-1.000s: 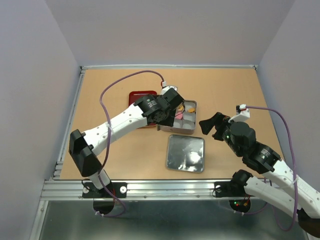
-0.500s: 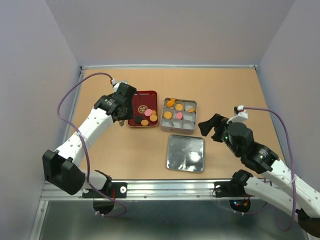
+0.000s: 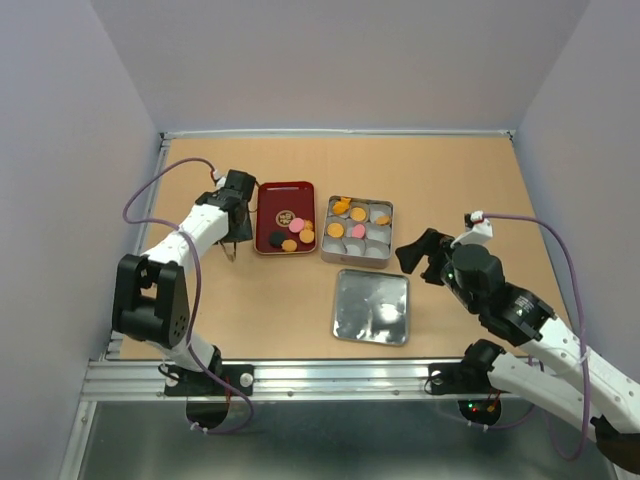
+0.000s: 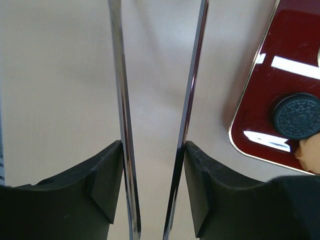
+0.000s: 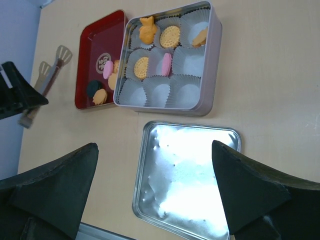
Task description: Pack the cookies
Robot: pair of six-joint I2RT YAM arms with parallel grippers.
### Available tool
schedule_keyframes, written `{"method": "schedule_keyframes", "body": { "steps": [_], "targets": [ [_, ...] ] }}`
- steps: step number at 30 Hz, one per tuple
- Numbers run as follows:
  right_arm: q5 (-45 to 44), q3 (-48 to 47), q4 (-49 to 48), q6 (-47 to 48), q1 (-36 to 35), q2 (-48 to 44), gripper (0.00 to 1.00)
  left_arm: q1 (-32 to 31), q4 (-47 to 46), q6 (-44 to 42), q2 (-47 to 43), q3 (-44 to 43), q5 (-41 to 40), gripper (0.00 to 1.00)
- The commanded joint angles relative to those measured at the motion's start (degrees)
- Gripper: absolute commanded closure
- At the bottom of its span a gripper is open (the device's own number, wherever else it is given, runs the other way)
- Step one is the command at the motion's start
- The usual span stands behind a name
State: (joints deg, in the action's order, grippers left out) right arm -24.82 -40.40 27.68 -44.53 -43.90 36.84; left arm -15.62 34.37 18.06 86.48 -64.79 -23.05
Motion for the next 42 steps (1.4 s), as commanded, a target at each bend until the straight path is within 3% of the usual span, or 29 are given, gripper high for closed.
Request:
{"method": "schedule_keyframes", "body": {
  "steps": [1, 6, 12, 19, 23, 26, 34, 42],
  "targets": [
    [-1.20, 0.41, -0.87, 0.59, 0.13, -1.77, 0.00, 1.11, -3.60, -0.05, 2.46, 2.91, 2.29, 0.32],
    [-1.46, 0.85, -0.70, 0.85, 0.13, -2.56, 0.00, 2.34, -5.01, -0.05, 4.31, 4.50, 5.20, 0.22],
    [-1.46, 1.20, -0.79, 1.47, 0.13, -1.86, 0.00, 2.87, -4.75, -0.14, 3.26, 4.86, 5.82, 0.21],
    [0.39, 4.62, 5.78, -6.50, 0.13, 2.53, 0.01, 1.91, -0.54, 1.09, -6.48, 0.11, 7.31, 0.21],
    [7.30, 7.44, 7.65, -9.07, 0.13, 11.91, 0.03, -0.19, 0.96, 2.06, -10.61, -2.09, 8.63, 0.21],
    [10.75, 8.85, 7.83, -11.36, 0.13, 18.17, 0.06, -1.51, 1.05, 2.59, -12.38, -2.62, 9.77, 0.21],
    [9.00, 10.70, 7.91, -12.07, 0.04, 16.42, 0.23, -2.58, -0.09, 2.94, -15.46, 0.28, 11.62, 0.23],
    [11.02, 10.52, 3.70, -11.63, 0.13, 26.33, 0.35, -2.66, -1.85, 2.24, -16.43, 3.53, 12.33, 0.23]
  ]
}}
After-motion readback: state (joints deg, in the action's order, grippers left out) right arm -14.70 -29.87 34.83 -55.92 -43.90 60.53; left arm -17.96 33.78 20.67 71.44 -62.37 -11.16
